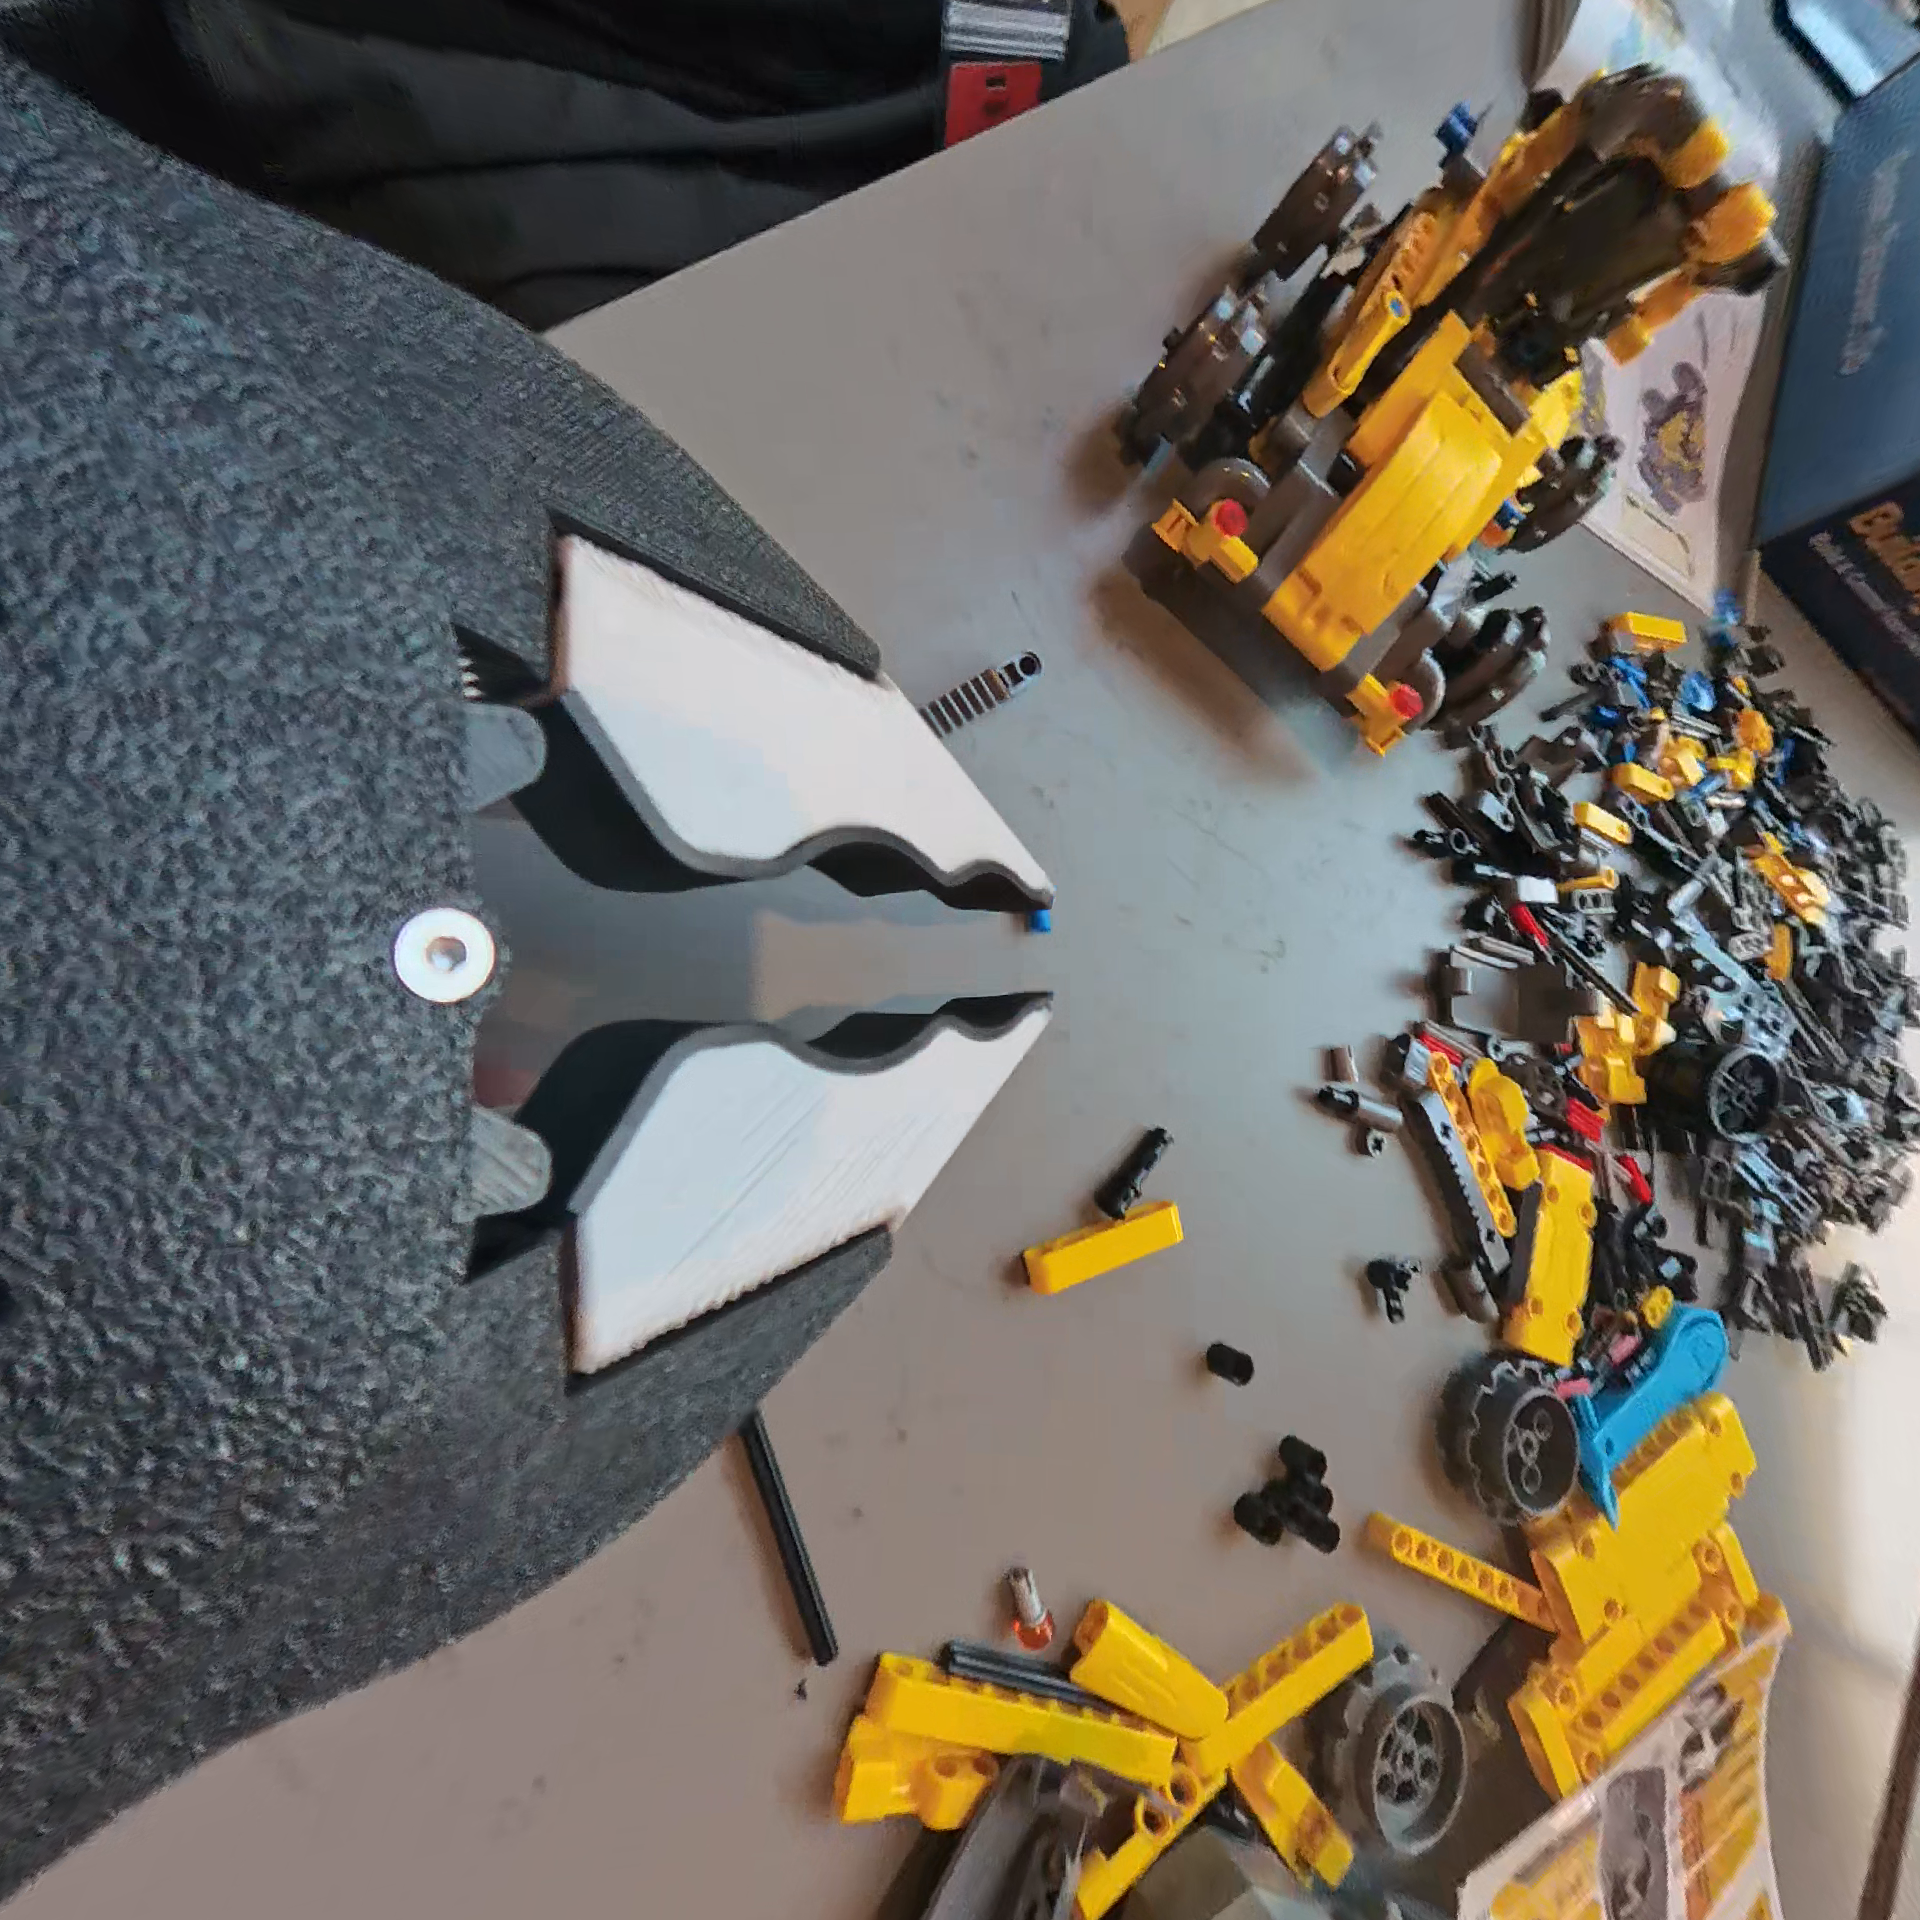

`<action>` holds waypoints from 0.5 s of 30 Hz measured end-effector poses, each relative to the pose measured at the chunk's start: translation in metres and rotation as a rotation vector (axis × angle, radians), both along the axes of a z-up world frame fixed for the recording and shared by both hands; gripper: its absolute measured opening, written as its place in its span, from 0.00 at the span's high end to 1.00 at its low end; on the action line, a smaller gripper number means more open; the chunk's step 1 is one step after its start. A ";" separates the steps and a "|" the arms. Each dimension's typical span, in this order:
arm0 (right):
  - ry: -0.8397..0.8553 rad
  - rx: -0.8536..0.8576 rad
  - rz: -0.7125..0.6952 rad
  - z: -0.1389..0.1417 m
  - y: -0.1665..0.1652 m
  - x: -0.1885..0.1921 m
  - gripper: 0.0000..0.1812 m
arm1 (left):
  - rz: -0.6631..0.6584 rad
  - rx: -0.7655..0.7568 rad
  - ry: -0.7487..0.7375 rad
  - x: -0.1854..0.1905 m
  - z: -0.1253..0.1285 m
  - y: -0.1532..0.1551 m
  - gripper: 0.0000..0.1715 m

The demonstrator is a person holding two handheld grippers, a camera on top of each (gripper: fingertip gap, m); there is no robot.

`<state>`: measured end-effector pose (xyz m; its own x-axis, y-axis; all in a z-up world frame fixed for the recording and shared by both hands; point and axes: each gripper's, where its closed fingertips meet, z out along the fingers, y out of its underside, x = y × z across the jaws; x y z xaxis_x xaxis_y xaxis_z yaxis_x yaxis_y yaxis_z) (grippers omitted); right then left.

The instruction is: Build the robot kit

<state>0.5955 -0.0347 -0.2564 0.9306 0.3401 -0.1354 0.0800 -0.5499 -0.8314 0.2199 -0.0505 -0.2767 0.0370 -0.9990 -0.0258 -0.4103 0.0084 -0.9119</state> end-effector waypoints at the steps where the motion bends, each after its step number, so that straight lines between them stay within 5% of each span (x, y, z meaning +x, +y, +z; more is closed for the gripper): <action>1: 0.004 0.023 -0.013 0.003 0.002 0.002 0.92 | 0.002 -0.001 -0.008 -0.001 0.002 0.001 0.94; 15: -0.070 -0.006 -0.078 -0.005 0.011 0.013 0.93 | -0.006 -0.039 -0.069 -0.010 0.018 -0.001 0.94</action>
